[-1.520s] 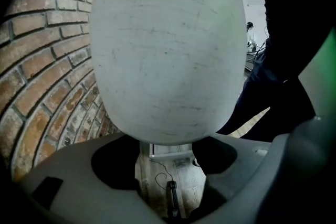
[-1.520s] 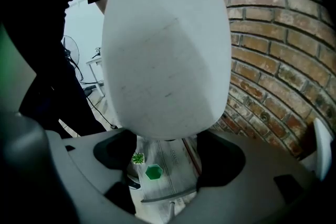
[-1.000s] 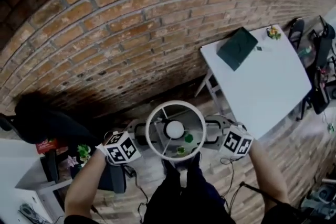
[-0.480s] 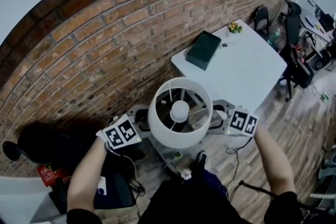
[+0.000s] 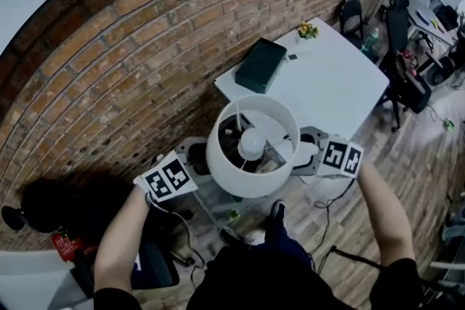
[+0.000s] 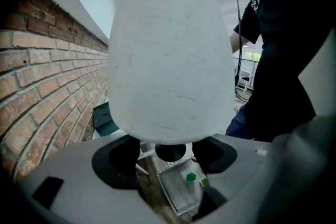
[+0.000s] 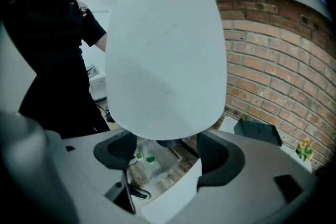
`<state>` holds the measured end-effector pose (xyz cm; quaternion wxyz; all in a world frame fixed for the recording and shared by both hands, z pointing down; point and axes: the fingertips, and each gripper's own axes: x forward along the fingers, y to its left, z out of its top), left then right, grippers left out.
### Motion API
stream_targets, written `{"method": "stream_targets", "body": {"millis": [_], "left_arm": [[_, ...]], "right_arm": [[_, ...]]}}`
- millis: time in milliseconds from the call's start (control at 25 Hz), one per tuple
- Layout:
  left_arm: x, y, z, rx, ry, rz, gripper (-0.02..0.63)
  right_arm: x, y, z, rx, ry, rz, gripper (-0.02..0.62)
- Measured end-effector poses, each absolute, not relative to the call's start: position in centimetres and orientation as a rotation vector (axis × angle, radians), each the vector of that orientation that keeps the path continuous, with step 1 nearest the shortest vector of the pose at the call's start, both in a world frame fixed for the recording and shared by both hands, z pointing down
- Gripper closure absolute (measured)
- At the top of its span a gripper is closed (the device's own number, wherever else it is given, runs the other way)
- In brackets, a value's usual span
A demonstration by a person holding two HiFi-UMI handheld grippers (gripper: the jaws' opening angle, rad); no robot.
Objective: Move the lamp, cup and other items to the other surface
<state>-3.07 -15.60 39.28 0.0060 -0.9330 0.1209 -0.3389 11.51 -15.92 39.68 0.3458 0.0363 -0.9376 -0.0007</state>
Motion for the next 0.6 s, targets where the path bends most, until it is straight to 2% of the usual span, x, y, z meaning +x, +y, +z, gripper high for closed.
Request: {"method": "stream_targets", "body": {"millis": [600], "left_arm": [[8.8, -23.5, 40.5, -2.94, 0.498, -1.096, 0.304]], "right_arm": [[23.3, -24.9, 39.1, 0.004, -2.445, -0.026, 0.235]]}}
